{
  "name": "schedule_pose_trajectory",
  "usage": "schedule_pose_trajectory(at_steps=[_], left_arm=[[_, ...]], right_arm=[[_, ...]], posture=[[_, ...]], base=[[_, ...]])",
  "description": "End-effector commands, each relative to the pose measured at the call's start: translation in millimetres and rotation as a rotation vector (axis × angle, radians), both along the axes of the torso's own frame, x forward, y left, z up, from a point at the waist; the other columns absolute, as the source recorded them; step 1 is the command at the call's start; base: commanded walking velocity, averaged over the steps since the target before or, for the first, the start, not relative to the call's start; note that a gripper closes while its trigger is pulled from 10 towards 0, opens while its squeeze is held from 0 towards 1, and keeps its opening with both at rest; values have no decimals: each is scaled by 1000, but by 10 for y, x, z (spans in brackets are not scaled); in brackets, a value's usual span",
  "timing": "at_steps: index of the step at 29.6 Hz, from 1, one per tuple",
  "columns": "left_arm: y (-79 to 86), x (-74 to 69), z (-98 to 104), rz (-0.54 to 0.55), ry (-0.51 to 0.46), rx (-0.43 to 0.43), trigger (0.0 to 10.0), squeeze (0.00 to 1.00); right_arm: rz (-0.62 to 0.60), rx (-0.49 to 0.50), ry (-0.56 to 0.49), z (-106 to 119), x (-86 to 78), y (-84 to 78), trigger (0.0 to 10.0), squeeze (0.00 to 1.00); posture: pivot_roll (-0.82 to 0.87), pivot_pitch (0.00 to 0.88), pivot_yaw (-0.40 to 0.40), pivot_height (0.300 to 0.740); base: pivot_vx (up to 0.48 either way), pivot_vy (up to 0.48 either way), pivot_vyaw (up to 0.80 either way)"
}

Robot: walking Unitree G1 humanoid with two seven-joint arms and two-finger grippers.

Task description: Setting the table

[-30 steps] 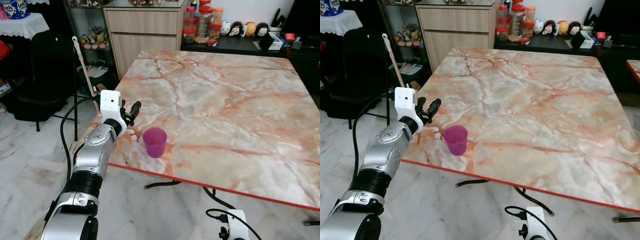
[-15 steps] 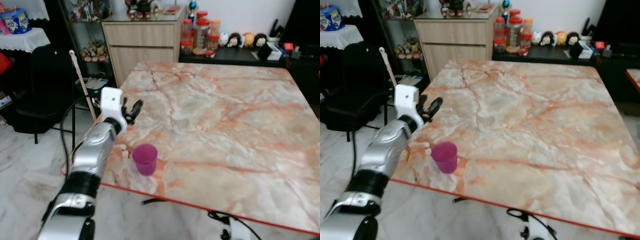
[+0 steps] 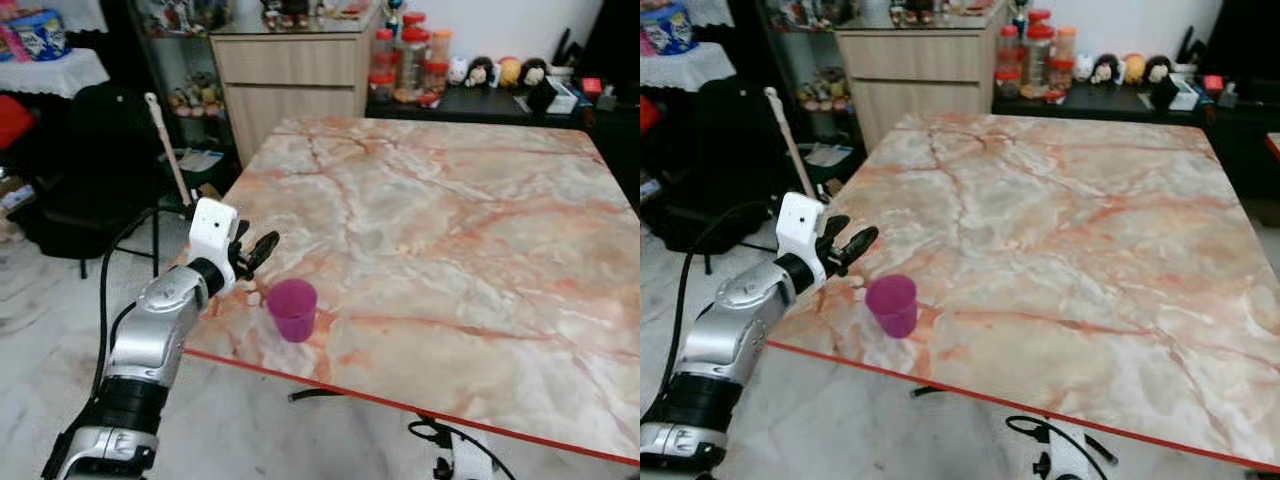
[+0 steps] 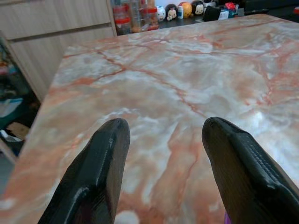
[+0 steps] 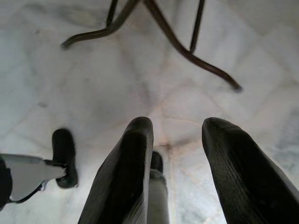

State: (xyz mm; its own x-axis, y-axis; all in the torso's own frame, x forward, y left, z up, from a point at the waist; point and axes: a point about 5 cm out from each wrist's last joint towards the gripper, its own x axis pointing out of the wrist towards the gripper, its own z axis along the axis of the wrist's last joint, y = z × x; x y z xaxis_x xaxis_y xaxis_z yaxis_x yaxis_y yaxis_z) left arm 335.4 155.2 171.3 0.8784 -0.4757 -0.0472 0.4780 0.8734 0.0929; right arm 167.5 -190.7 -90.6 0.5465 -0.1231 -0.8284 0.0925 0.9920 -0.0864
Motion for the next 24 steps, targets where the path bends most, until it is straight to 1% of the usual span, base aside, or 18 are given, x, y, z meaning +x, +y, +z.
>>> schedule_pose_trajectory(at_steps=[1, 2, 4, 7, 8, 10, 13, 16, 24], left_arm=[[-3, -14, 54, -25, -5, 38, 10000, 0], [-5, -35, 38, -67, 3, 64, 10000, 0], [-14, -73, -7, -113, 19, 111, 10000, 0], [-34, -101, -42, -142, 42, 118, 10000, 0], [-58, -121, -62, -167, 51, 133, 10000, 0], [-70, -133, -69, -179, 55, 145, 10000, 0], [-138, -191, -114, -252, 78, 175, 10000, 0], [-178, -210, -140, -281, 84, 180, 10000, 0], [-250, -195, -175, -300, 96, 191, 10000, 0]], right_arm=[[1, -2, -2, 4, 7, -7, 10000, 0], [4, -4, -1, 5, 10, -9, 10000, 0], [2, -5, -2, 8, 13, -18, 10000, 0], [2, -6, -4, 13, 24, -22, 10000, 0], [2, -7, -5, 16, 31, -23, 10000, 0], [3, -7, -6, 17, 33, -22, 10000, 0], [7, -7, -9, 23, 48, -21, 10000, 0], [11, -7, -9, 25, 52, -20, 10000, 0], [17, -10, -9, 26, 54, -19, 10000, 0]], posture=[[48, 0, 50, 740], [47, 0, 52, 740], [45, 0, 52, 740], [43, 0, 53, 740], [44, 0, 53, 740], [44, 0, 53, 740], [46, 0, 51, 740], [45, 0, 50, 740], [41, 0, 53, 740]], base=[[0, 0, 0], [0, 0, 0], [0, 0, 0], [0, 0, 0], [0, 0, 0], [0, 0, 0], [0, 0, 0], [0, 0, 0], [0, 0, 0]])
